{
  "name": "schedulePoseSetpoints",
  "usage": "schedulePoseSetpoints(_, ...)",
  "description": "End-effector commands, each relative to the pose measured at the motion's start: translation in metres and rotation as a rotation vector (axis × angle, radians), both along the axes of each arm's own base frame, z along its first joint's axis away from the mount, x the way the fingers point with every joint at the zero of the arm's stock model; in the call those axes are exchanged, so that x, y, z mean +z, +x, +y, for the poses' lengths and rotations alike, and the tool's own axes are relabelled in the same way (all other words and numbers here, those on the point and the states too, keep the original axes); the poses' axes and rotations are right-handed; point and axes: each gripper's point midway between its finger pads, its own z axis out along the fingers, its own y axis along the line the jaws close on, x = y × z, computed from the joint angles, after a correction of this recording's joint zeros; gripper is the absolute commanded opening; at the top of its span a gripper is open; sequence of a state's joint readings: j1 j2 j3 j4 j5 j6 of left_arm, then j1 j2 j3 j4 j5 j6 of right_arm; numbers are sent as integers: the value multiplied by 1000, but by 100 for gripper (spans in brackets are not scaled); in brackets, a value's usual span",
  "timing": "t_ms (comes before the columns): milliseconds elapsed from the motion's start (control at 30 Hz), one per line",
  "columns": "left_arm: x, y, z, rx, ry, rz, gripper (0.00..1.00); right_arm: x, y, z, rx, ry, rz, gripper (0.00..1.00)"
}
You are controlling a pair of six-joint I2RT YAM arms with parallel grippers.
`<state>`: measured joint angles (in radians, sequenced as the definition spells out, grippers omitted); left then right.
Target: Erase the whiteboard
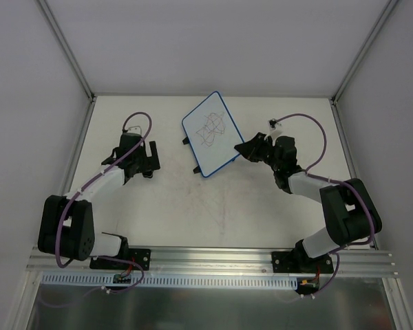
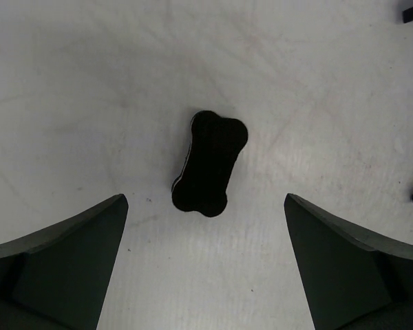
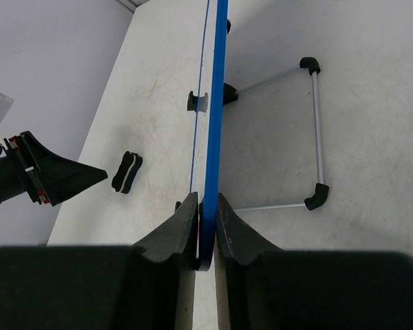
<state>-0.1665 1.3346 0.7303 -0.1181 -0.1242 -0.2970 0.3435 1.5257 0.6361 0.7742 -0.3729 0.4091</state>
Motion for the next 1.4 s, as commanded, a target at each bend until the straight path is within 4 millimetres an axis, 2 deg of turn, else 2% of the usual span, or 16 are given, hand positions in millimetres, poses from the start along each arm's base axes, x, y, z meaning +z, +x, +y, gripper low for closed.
schedulePoseSetpoints(0, 13, 15, 0, -82, 123, -17, 99, 21, 11, 3, 17, -3, -85, 2)
schedulePoseSetpoints(33, 10, 15, -1, -120, 143, -6, 98, 21, 12, 3, 15, -7, -86, 0)
schedulePoseSetpoints(67, 4, 15, -5, -157, 139, 14, 91, 21, 12, 2, 12, -10, -86, 0)
schedulePoseSetpoints(133, 1, 19, -8, -201, 154, 27, 84, 19, 12, 1, 8, -16, -80, 0)
schedulePoseSetpoints(167, -10, 20, -9, -214, 153, 64, 79, 19, 12, 1, 7, -18, -81, 0)
schedulePoseSetpoints(200, -6, 26, -11, -215, 151, 61, 77, 19, 12, 1, 9, -19, -80, 0)
schedulePoseSetpoints(267, -18, 25, -11, -226, 156, 117, 73, 18, 11, 1, 8, -23, -78, 0)
schedulePoseSetpoints(467, -26, 29, -19, -262, 137, 148, 72, 19, 10, 1, 9, -25, -78, 0)
schedulePoseSetpoints(600, -29, 32, -11, -229, 174, 160, 71, 19, 10, 1, 10, -23, -74, 0)
schedulePoseSetpoints(633, -30, 33, -11, -225, 173, 163, 64, 17, 10, 1, 10, -24, -71, 0)
schedulePoseSetpoints(833, -33, 35, -12, -206, 159, 175, 49, 17, 10, 2, 14, -21, -68, 0)
schedulePoseSetpoints(1233, -40, 33, -11, -205, 168, 201, 51, 17, 11, 3, 17, -17, -64, 0)
schedulePoseSetpoints(1300, -42, 33, -11, -205, 168, 209, 49, 17, 11, 3, 17, -17, -64, 0)
schedulePoseSetpoints(1367, -41, 34, -11, -199, 165, 206, 43, 18, 11, 3, 17, -16, -67, 0)
